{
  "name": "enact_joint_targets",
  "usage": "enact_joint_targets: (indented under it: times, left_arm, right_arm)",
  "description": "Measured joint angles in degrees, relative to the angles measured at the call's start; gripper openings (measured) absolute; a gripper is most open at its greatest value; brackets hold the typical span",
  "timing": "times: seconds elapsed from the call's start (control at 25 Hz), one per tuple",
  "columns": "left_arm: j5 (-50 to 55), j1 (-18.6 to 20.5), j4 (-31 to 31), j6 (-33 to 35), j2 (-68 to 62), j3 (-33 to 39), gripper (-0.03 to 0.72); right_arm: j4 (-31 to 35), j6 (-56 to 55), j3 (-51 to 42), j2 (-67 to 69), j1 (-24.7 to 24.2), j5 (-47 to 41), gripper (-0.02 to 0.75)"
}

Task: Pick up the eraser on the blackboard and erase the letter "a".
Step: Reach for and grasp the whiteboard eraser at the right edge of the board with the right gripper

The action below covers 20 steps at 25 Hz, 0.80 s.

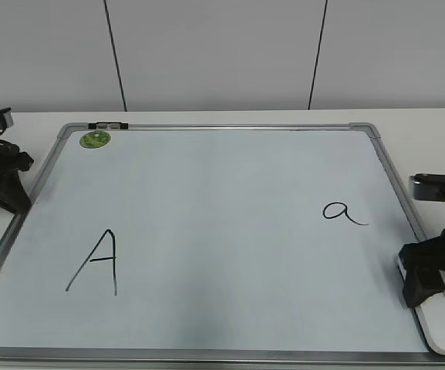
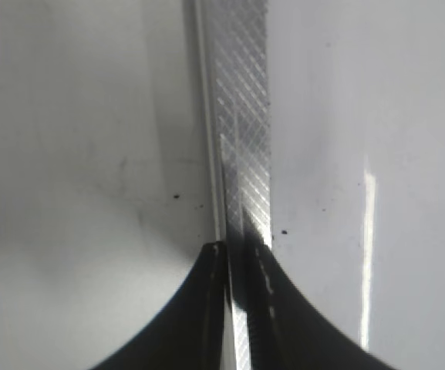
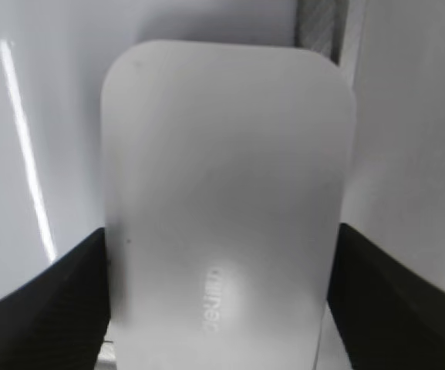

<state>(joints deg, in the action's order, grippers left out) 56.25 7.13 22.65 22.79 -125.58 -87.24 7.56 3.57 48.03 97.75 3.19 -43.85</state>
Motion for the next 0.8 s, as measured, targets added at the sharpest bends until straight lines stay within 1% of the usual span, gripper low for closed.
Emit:
enact_joint_targets:
  times: [0.12, 0.24, 0.28, 0.56, 0.8]
  left_arm:
    - [0.0, 0.0, 0.0, 0.0, 0.0, 0.0, 0.034]
    - [0.0, 0.0, 0.0, 0.0, 0.0, 0.0, 0.034]
    - [0.0, 0.0, 0.0, 0.0, 0.0, 0.0, 0.034]
    - [0.0, 0.0, 0.0, 0.0, 0.0, 0.0, 0.034]
    - [0.0, 0.0, 0.0, 0.0, 0.0, 0.0, 0.034]
  right_arm:
    - [0.2, 0.0, 0.0, 0.6, 0.0, 0.1, 0.599]
    - [0.4, -0.1, 0.0, 0.7, 0.0, 0.1, 0.548]
    - [0.5, -0.1, 0.0, 0.7, 0.0, 0.1, 0.543]
    - [0.7, -0.1, 0.0, 0.0, 0.0, 0.1, 0.540]
    - [0.7, -0.1, 0.0, -5.1, 0.0, -1.9, 0.540]
